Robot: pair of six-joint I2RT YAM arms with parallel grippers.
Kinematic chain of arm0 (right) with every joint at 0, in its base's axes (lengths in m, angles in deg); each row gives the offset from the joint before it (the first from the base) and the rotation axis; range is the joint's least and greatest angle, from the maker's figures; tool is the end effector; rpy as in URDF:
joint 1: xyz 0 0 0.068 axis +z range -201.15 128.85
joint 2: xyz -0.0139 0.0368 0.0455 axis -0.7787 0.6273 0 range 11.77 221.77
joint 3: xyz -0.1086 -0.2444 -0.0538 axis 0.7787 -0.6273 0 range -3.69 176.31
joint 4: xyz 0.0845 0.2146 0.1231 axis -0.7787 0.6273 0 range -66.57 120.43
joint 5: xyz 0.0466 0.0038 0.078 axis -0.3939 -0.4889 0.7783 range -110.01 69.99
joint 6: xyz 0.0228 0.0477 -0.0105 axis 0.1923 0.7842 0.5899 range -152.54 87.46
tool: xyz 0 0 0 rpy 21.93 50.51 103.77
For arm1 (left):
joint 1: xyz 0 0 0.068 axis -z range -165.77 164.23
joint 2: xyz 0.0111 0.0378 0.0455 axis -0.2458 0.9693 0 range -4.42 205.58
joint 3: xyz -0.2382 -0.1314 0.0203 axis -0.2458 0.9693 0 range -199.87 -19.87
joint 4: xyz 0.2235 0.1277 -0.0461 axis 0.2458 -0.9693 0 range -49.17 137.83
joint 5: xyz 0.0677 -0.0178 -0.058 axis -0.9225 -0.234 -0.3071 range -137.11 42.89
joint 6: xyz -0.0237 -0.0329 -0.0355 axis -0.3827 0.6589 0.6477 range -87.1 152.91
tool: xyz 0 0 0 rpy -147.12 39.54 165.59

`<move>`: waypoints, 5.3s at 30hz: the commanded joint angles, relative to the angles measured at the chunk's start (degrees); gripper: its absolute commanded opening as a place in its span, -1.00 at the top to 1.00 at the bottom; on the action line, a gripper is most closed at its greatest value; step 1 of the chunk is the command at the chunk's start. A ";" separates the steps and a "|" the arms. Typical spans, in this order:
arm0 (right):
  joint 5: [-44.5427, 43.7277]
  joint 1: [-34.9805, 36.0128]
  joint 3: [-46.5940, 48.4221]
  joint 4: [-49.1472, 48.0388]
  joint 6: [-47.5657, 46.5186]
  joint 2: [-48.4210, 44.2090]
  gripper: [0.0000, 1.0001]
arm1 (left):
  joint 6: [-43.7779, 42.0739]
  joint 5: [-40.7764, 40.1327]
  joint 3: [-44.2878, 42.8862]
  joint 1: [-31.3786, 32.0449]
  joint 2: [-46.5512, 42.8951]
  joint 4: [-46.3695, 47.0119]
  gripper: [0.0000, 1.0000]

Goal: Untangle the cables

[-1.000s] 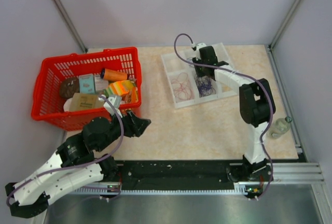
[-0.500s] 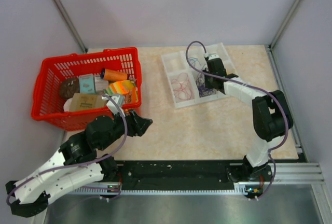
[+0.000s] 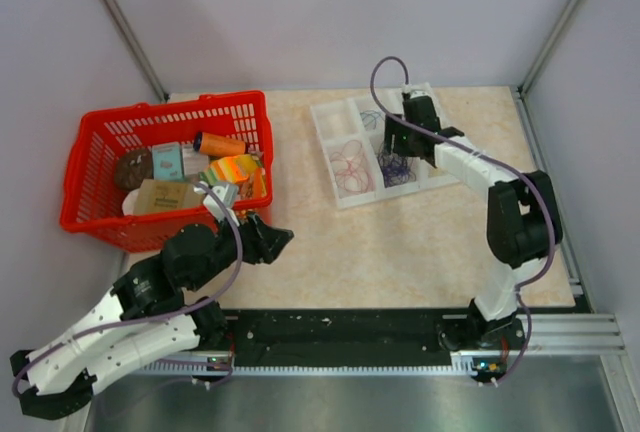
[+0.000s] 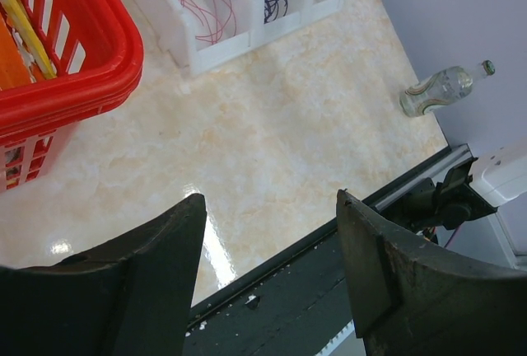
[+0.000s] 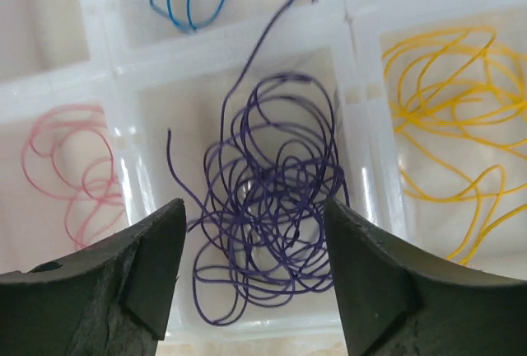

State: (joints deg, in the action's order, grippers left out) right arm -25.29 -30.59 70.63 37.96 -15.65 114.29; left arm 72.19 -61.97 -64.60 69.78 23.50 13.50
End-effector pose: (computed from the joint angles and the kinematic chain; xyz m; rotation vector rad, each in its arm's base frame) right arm 0.3774 0.1381 0.2340 -0.0275 2.3231 0.2248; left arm 0.0683 -0.0833 0.3328 0.0916 1.9637 -0.8835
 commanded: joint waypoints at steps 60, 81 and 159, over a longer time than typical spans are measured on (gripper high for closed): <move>-0.42 -1.57 -0.93 -1.95 20.84 -2.14 1.00 | -1.49 -0.70 -2.03 -0.18 -0.68 0.32 -0.39; -1.39 -4.21 23.68 7.09 25.82 14.90 0.10 | -1.76 -1.41 -2.73 -0.18 -1.47 -1.18 -0.40; 7.28 -4.82 20.87 -1.16 32.86 19.04 1.00 | -2.20 -0.18 -3.61 -0.18 -0.15 -0.21 -0.44</move>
State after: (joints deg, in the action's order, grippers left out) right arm -20.53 -35.33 93.98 39.84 16.76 134.84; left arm 70.64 -61.70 -65.65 69.78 23.74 11.75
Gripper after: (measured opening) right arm 0.006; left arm 0.721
